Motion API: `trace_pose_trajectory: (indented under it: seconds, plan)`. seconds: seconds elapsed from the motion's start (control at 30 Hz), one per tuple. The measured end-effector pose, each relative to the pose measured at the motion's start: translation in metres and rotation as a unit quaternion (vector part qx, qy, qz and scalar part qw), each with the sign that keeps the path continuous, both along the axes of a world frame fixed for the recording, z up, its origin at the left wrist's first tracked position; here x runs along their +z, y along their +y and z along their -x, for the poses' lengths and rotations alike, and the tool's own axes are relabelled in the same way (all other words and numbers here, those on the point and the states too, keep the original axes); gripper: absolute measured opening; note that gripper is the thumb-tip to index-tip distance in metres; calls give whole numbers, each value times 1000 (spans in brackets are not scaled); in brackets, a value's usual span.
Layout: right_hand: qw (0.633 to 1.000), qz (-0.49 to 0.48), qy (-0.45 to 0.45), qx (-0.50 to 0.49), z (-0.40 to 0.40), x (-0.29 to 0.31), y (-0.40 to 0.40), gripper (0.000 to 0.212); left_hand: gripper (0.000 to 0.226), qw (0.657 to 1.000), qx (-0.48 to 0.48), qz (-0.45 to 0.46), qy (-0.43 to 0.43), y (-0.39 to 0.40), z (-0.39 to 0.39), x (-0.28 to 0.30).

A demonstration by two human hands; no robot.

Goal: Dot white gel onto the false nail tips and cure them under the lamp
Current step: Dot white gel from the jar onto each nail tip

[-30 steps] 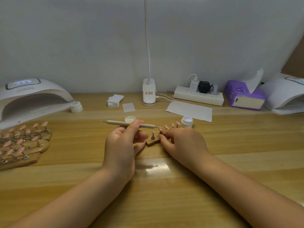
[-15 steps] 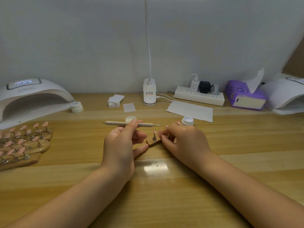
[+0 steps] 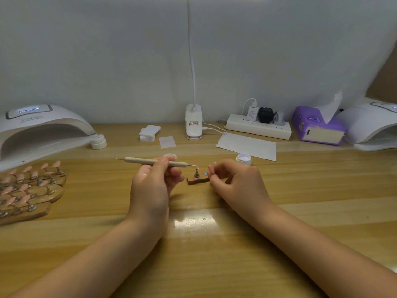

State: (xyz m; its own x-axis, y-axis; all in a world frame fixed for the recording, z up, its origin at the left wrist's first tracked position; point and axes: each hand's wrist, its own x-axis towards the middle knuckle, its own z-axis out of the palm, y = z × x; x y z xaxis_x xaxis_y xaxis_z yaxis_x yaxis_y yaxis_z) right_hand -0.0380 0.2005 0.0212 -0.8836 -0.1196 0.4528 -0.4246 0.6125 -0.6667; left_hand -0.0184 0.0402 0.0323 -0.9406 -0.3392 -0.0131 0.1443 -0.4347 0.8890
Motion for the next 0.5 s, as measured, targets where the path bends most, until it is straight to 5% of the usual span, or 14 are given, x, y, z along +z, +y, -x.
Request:
trace_pose_trajectory:
  seconds: [0.5]
  plan:
    - [992, 51, 95, 64, -7, 5, -3, 4, 14, 974, 20, 171, 144, -1, -7, 8]
